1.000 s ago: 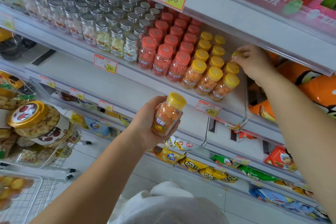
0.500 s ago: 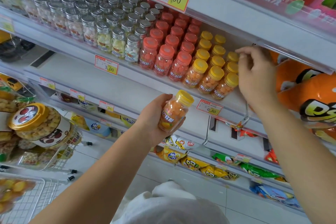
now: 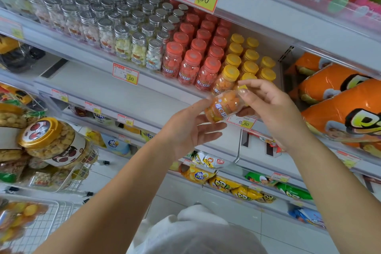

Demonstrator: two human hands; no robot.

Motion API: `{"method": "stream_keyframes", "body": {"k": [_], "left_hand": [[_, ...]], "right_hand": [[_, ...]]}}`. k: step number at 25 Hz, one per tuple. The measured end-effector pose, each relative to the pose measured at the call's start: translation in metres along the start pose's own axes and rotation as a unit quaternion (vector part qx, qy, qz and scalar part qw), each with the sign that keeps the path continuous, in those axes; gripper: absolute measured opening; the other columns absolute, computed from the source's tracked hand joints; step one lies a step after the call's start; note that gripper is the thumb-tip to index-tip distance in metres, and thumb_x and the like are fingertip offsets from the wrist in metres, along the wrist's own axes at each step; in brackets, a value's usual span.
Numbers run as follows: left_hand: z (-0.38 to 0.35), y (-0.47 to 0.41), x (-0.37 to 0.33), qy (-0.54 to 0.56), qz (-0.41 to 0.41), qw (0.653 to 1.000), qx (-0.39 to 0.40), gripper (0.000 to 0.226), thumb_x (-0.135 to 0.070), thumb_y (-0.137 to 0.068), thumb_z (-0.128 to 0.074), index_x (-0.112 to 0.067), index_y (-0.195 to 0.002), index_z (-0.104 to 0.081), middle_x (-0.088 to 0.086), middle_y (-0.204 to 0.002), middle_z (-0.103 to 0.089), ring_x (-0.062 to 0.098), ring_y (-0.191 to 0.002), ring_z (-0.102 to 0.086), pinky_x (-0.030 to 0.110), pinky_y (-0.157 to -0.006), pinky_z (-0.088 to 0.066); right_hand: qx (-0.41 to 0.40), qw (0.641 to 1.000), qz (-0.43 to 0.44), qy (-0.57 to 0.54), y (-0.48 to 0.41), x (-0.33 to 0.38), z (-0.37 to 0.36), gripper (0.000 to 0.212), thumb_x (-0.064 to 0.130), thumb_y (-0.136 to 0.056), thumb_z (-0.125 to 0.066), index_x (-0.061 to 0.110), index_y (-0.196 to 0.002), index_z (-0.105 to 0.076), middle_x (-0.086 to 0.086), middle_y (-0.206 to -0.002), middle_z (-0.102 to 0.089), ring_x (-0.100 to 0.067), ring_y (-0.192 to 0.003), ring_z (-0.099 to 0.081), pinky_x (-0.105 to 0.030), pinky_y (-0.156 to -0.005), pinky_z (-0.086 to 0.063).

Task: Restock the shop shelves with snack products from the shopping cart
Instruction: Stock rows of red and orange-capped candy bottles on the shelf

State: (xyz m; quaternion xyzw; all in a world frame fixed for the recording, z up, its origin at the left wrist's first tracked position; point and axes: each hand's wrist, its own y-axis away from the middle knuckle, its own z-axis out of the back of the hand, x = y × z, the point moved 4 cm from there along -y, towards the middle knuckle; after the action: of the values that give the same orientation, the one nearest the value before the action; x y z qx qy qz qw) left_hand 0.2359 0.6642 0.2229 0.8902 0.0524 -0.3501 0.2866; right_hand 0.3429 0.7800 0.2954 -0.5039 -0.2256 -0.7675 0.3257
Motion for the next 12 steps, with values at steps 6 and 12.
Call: {"method": "stream_keyframes", "body": {"k": [6,12], "left_hand": [[-0.001,0.001,-0.017,-0.011,-0.064,0.998,-0.002,0.044,-0.040,-0.096,-0.059,-0.016,-0.132,-0.058,0.008,-0.124,-0.068,0.027,-0.102,-0.073,0.034,-0.073,-0.061],[0.012,-0.009,0.001,-0.015,-0.060,0.998,-0.013,0.033,-0.030,-0.099,-0.056,-0.016,-0.128,-0.062,0.006,-0.122,-0.070,0.024,-0.100,-0.073,0.034,-0.072,-0.061]], "right_hand": [[-0.166,0.983,0.080,-0.024,-0.026,-0.007,0.038,0.026,0.026,-0.089,-0.069,0.030,-0.114,-0.063,0.004,-0.113,-0.069,-0.012,-0.104,-0.067,-0.032,-0.089,-0.054],[-0.350,0.900,0.051,0.257,-0.105,-0.021,0.082,0.056,0.043,-0.095,-0.049,0.000,-0.130,-0.053,-0.019,-0.127,-0.060,-0.029,-0.120,-0.055,-0.032,-0.100,-0.039]]}}
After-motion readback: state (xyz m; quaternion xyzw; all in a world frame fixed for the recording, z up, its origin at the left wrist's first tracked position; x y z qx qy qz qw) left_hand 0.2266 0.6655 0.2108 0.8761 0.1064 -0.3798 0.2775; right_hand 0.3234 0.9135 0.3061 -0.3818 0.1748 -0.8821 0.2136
